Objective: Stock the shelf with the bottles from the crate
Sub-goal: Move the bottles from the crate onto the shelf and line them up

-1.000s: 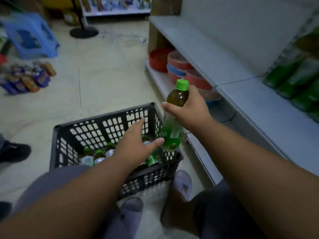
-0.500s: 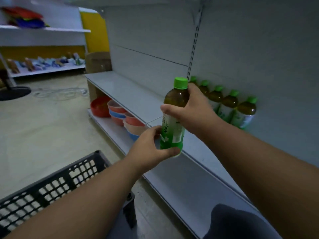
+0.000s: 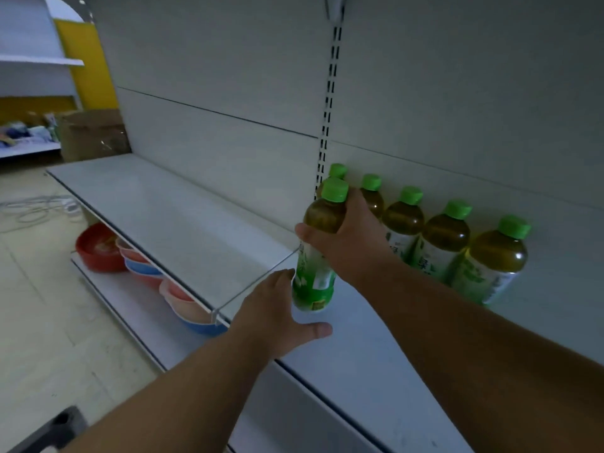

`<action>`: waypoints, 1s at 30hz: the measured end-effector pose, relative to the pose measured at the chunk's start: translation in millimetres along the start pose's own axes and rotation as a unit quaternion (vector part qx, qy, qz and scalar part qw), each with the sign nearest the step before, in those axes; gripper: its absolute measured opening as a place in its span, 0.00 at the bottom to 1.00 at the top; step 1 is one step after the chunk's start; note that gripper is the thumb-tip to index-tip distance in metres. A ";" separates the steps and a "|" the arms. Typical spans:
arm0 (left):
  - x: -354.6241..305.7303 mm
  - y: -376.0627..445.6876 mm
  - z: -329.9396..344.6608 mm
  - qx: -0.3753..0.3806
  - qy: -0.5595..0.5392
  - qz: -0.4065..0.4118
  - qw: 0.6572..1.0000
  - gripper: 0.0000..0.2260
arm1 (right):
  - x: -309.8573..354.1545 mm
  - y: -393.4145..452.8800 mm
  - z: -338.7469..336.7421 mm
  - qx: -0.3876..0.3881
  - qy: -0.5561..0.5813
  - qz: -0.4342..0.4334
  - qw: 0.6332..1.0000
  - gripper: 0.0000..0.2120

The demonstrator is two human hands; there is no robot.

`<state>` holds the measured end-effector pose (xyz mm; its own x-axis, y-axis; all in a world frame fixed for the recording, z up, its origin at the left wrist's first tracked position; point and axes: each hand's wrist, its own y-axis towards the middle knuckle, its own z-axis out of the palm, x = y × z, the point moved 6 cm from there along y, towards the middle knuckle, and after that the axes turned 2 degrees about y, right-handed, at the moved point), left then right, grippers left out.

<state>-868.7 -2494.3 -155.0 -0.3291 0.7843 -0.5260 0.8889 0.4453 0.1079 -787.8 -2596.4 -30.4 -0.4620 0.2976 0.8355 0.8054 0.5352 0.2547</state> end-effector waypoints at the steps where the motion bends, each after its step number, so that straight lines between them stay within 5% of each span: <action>1: 5.1 9.2 8.2 0.009 0.020 0.000 1.000 0.50 | -7.3 7.0 4.2 -0.001 -0.003 0.004 1.000 0.27; 4: 16.3 25.6 30.8 0.037 0.095 -0.020 0.995 0.59 | -25.4 15.9 11.8 -0.012 -0.005 0.016 1.000 0.27; 9: 25.6 28.3 48.7 0.044 0.175 -0.037 0.983 0.60 | -50.8 11.8 17.0 -0.029 -0.027 0.045 0.998 0.30; 12: 26.4 27.6 48.5 0.048 0.196 -0.038 0.979 0.59 | -75.7 0.9 29.3 -0.002 -0.113 0.064 0.992 0.22; 30: 27.6 27.6 51.5 0.056 0.205 -0.031 0.977 0.57 | -99.2 35.1 36.0 -0.015 -0.223 0.092 0.970 0.26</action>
<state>-836.9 -2482.6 -210.0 -0.4631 0.8744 -0.1449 0.8848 0.4655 -0.0188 -727.1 -2578.6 -121.9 -0.4189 0.7018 0.5761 0.8969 0.4190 0.1418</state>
